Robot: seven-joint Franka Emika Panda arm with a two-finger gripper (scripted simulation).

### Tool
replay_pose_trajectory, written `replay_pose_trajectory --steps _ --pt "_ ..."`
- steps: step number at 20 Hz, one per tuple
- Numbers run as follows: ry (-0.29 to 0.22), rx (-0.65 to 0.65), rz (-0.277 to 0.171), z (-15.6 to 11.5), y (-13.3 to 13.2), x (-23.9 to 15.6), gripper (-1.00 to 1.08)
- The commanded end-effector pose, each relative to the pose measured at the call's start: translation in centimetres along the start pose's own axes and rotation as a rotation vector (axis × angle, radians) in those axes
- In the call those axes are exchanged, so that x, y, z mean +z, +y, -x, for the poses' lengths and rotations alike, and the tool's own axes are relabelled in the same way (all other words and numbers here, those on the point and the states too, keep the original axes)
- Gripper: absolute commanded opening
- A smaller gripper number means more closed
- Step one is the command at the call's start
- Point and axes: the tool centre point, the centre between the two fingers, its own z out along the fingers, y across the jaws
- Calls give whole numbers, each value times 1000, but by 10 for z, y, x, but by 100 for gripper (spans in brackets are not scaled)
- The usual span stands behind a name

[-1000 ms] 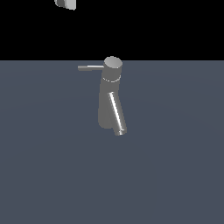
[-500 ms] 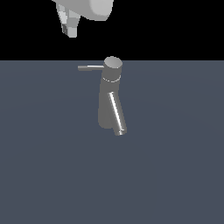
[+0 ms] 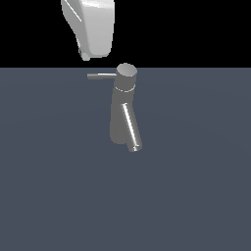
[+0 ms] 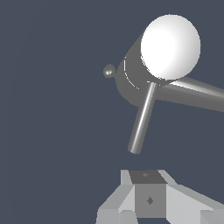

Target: Turn on the faucet by rotating a designated handle.

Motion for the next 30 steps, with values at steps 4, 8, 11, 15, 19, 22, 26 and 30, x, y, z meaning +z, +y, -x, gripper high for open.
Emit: replay_pose_trajectory --steps 4,8,11,15,19,22,26,30 --pt "33 113 -43 -13 -15 23 -100" --pt "52 175 -65 -21 -23 35 -100" --pt "63 210 -78 -26 -28 42 -100" --pt "73 240 -89 -31 -32 48 -100" --pt "78 255 -93 -34 -34 50 -100" --pt "80 257 -94 -35 -34 51 -100" --pt "80 254 -92 -34 -33 50 -100" --pt "80 254 -92 -33 -31 50 -100"
